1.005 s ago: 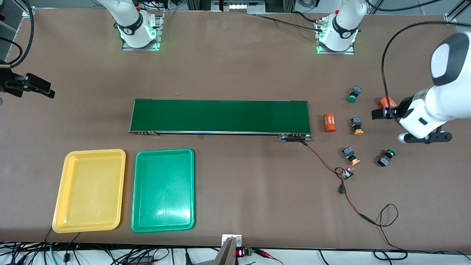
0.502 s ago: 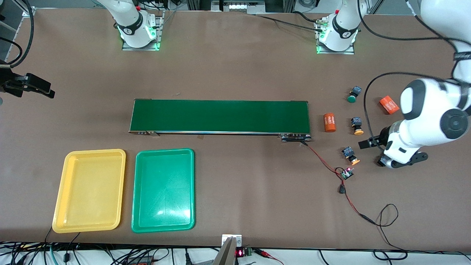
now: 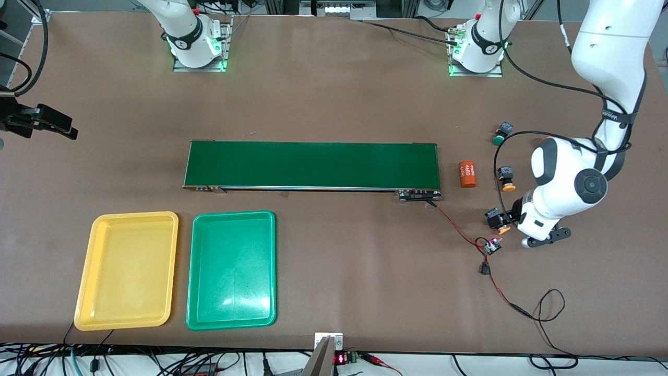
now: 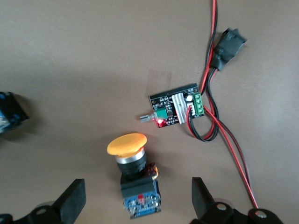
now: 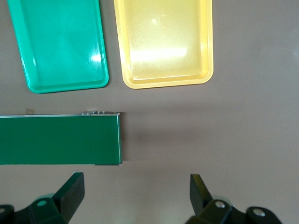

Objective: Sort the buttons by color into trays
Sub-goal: 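Grasp the yellow-capped button with the left gripper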

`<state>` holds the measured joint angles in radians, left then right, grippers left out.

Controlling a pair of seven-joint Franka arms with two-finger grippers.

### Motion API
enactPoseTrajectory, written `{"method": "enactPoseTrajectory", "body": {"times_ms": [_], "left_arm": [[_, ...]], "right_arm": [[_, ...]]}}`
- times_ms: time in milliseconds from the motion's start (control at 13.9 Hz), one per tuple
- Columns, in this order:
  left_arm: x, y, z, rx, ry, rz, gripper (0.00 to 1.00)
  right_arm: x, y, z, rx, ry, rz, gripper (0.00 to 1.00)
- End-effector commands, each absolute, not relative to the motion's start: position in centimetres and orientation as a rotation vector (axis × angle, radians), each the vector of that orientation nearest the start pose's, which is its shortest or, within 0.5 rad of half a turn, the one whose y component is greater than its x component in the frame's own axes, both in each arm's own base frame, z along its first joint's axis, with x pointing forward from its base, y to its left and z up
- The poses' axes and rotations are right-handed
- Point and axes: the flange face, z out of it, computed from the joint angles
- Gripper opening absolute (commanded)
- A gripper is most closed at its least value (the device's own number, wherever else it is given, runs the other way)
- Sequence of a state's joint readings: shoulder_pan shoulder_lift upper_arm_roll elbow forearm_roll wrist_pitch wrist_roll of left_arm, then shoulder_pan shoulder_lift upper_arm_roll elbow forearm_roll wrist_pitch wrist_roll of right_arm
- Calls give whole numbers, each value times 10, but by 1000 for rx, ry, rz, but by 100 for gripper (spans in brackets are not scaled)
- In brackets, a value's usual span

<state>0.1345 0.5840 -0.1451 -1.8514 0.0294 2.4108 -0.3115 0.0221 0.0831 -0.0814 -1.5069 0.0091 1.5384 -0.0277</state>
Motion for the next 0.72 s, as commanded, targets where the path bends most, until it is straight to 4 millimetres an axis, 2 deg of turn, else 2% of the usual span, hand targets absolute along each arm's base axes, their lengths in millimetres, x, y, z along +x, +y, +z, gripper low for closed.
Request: {"method": "enactPoseTrajectory", "body": {"times_ms": [0,72,144,215,431,502,646], "left_arm": [[640,-2,189,-3156,-486,34,98],[636,-3,183,-3156,-483,54,91],[634,-4,180,-3155,-480,66,74],[628,-4,175,-3153,-470,94,61],[619,-4,181,-3128,-456,246,34],[619,-3,187,-3123,-455,260,27],[623,-2,201,-3134,-401,226,26]], "right_arm": [[574,-33,608,-3136,41,81,100],[573,-33,608,-3136,41,84,100],[574,-33,607,-3136,41,86,100],[574,-33,607,-3136,41,86,100],[574,-33,608,-3136,41,84,100],[574,-33,608,-3136,41,84,100],[574,-33,607,-3136,41,86,100]]}}
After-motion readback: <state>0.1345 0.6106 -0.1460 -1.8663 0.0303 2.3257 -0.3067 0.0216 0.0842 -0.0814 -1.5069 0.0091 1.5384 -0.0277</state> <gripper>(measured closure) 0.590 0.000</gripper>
